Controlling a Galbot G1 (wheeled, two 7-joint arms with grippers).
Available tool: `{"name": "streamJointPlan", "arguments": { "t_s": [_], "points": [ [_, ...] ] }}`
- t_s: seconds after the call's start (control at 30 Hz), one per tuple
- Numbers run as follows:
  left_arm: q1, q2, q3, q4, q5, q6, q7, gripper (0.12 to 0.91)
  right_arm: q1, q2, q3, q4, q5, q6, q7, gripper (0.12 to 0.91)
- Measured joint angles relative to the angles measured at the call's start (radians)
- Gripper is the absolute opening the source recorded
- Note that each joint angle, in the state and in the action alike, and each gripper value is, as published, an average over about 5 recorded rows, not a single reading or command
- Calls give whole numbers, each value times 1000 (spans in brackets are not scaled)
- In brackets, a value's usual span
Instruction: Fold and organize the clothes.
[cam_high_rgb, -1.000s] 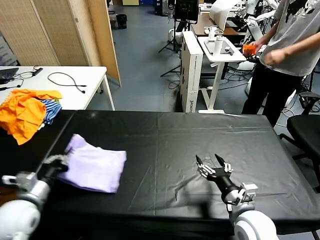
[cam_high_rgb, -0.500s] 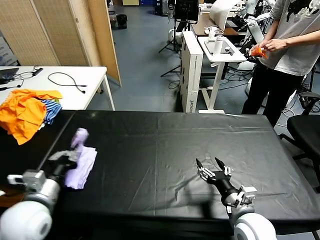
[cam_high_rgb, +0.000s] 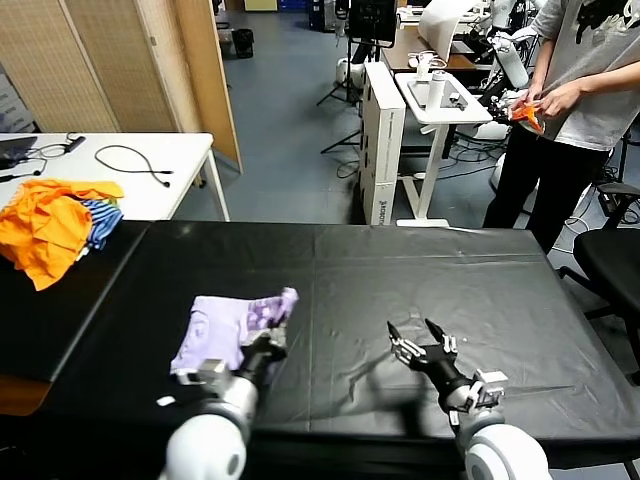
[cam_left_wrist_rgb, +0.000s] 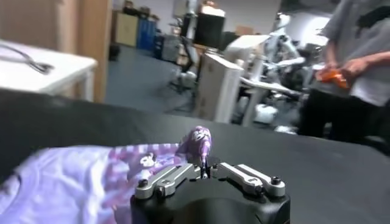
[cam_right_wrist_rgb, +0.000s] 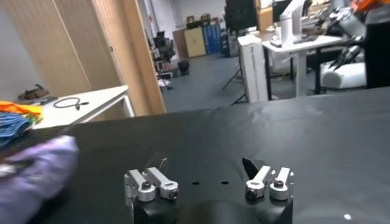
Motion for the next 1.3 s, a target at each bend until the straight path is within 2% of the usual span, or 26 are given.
{"name": "streamJointPlan", "arguments": {
  "t_s": [0.1,0.17,0.33,0.43,0.57,0.67,0.77,0.87,0.97,1.07,1.2,1.3],
  "points": [
    [-3,-25,36,8,29,-7,14,382,11,-13,-19,-1,43,-31,-3,907],
    [-4,-28,49,-1,46,-12,31,515,19,-24,-32,2,77,-52,-6,907],
    [-13,2,39,-48,91,-44,86,812,47,-54,-76,7,180,-105,13,907],
    [-32,50,1,-62,79,-61,92,892,73,-61,-119,-4,238,-123,37,907],
    [-58,144,-80,-64,32,-69,83,906,125,-48,-195,-40,294,-133,65,907],
    [-56,200,-136,-67,25,-74,83,907,163,-25,-255,-74,303,-134,73,907],
    [-42,223,-170,-75,35,-79,83,907,199,5,-310,-112,298,-134,79,906],
    [-26,229,-188,-86,47,-81,84,907,229,36,-351,-152,291,-131,85,874],
    [-17,233,-204,-97,48,-82,83,907,248,57,-374,-187,280,-124,85,770],
    [-11,239,-221,-104,49,-81,83,907,254,66,-382,-211,267,-116,79,620],
    [-6,246,-235,-107,57,-81,84,907,250,70,-375,-220,253,-112,76,365],
    [-7,247,-239,-107,60,-82,84,907,244,69,-360,-213,250,-120,84,206]
  ]
}}
